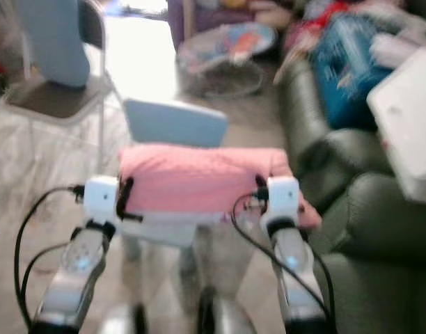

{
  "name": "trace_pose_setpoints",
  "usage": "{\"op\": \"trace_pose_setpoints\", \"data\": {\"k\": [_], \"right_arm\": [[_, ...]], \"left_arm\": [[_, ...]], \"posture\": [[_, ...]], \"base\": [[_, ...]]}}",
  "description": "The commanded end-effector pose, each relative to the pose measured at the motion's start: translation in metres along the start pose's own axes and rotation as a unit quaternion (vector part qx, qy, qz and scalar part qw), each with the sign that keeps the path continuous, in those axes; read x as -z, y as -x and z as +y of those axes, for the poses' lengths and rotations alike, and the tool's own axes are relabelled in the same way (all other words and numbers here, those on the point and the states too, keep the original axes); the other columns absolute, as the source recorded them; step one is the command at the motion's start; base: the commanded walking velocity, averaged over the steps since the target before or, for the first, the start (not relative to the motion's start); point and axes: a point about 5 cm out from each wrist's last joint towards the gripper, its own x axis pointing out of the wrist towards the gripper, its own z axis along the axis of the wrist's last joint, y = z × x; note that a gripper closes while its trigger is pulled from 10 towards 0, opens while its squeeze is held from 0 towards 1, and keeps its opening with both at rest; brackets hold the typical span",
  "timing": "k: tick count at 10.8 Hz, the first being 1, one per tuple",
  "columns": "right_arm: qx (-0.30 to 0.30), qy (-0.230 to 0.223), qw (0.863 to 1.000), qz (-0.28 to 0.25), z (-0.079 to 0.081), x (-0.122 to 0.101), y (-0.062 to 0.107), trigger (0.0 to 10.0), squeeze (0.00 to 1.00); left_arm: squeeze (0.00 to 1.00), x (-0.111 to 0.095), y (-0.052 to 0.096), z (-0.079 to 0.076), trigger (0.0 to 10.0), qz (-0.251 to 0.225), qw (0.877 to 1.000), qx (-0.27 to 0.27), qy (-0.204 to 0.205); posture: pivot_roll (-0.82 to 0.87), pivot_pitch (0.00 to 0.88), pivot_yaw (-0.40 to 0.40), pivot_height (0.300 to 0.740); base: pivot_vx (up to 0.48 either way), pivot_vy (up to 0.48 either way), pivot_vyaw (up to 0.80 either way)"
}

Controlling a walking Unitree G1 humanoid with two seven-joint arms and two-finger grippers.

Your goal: Move the pillow to the sofa

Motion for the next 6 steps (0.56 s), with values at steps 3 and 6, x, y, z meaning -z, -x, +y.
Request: {"op": "trace_pose_setpoints", "data": {"k": [3,6], "right_arm": [[0.008,0.006,1.000,-0.012,-0.0072,-0.0071,-0.0071,10.0,0.00],[0.012,0.011,1.000,-0.010,-0.0096,-0.0078,-0.0100,10.0,0.00]], "left_arm": [[0.00,-0.0038,-0.0053,0.0032,10.0,-0.004,1.000,-0.007,0.007],[0.00,-0.0021,-0.0039,0.0043,10.0,0.003,1.000,-0.006,0.022]], "posture": [[-0.07,0.083,-0.055,0.740],[-0.07,0.101,-0.054,0.740]], "base": [[-0.096,0.000,0.00],[0.000,0.402,-0.67]]}}
